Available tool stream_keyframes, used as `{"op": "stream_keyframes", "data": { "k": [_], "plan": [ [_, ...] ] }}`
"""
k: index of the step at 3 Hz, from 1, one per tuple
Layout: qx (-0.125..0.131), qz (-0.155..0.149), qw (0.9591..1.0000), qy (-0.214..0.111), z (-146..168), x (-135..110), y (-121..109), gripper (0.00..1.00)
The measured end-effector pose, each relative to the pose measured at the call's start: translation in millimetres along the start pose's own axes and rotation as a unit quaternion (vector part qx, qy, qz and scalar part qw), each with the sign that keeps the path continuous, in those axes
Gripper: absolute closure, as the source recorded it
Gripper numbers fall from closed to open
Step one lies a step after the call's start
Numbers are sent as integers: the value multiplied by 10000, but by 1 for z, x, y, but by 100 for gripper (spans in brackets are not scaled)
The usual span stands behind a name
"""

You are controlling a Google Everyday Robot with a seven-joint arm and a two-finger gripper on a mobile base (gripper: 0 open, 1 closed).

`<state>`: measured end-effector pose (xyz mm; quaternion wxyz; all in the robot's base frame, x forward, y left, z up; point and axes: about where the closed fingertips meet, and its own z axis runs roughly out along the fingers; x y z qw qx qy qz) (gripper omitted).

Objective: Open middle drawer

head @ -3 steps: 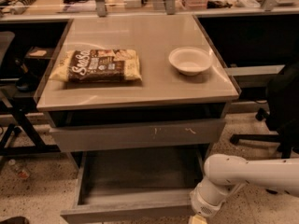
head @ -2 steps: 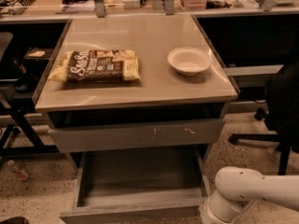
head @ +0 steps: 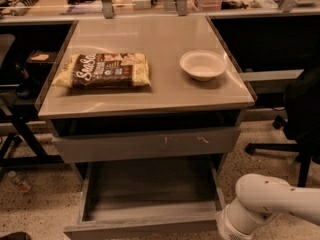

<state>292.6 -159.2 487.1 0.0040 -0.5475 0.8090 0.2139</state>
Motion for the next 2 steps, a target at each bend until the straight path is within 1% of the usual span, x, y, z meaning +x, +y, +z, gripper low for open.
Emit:
{"op": "stream_keyframes", "data": {
  "k": [1, 2],
  "plan": [
    [229, -116, 9995, -168, -21, -17, -8, 0],
    [247, -218, 9992, -237, -21, -31, -18, 0]
  ]
}}
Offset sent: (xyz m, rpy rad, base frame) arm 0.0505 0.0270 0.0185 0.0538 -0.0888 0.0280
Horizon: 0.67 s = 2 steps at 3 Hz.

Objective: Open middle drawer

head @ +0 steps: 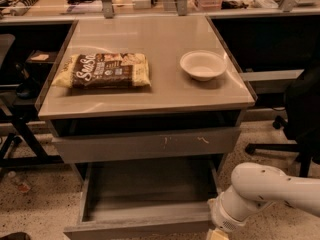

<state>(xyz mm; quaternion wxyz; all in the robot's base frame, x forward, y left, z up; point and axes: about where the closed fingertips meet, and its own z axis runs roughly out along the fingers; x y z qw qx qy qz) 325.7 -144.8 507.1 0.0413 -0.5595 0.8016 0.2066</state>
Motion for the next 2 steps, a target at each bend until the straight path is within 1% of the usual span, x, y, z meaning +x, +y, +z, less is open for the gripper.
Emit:
{"op": "stream_keyframes", "data": {
  "k": [1, 2],
  "plan": [
    [-148, -58, 9999, 23, 20, -11, -11, 0],
    [-327, -99, 9993, 123, 44, -17, -18, 0]
  ]
}}
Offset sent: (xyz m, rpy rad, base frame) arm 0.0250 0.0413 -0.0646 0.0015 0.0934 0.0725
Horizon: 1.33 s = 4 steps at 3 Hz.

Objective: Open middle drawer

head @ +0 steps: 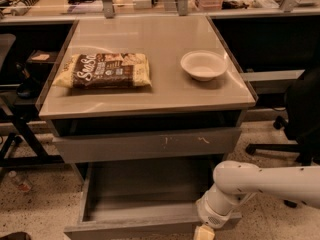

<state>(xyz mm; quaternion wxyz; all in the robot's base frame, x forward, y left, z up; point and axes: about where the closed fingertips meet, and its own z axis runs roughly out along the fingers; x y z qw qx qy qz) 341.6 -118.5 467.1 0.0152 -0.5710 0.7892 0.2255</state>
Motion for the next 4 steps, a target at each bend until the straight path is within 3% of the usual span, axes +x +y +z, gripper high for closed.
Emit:
{"op": "stream_keyframes", "data": {
  "k": [2, 3, 4],
  "plan": [
    [-317, 16, 9987, 401, 43, 13, -4, 0],
    [-398, 109, 9973, 600, 46, 30, 4, 0],
    [-398, 111, 9973, 600, 46, 30, 4, 0]
  ]
}}
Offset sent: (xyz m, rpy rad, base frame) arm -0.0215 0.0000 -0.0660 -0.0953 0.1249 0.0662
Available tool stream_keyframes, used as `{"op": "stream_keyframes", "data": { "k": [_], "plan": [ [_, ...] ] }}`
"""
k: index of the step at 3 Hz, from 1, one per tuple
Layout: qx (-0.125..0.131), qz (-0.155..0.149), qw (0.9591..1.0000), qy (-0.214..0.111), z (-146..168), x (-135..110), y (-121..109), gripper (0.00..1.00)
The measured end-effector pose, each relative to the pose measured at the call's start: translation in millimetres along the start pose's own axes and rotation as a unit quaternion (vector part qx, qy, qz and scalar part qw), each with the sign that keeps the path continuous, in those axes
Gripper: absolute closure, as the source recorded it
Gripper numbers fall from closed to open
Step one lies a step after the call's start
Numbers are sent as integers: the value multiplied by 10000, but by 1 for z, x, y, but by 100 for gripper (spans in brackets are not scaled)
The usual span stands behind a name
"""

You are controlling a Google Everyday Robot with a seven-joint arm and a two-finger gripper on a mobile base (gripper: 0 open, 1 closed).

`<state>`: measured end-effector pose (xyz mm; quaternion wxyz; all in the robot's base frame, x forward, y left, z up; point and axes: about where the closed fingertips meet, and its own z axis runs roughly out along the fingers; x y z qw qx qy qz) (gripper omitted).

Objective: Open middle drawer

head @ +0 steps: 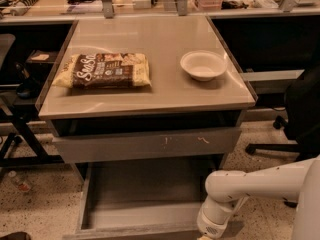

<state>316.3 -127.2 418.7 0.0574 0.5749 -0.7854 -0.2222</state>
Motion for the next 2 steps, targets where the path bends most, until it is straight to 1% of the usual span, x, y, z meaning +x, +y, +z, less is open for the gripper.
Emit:
{"op": "stream_keyframes", "data": {
  "k": [1, 2],
  "plan": [
    [-48, 178, 9998, -10, -9, 24, 24, 0],
    [-48, 178, 9998, -10, -9, 24, 24, 0]
  ]
}}
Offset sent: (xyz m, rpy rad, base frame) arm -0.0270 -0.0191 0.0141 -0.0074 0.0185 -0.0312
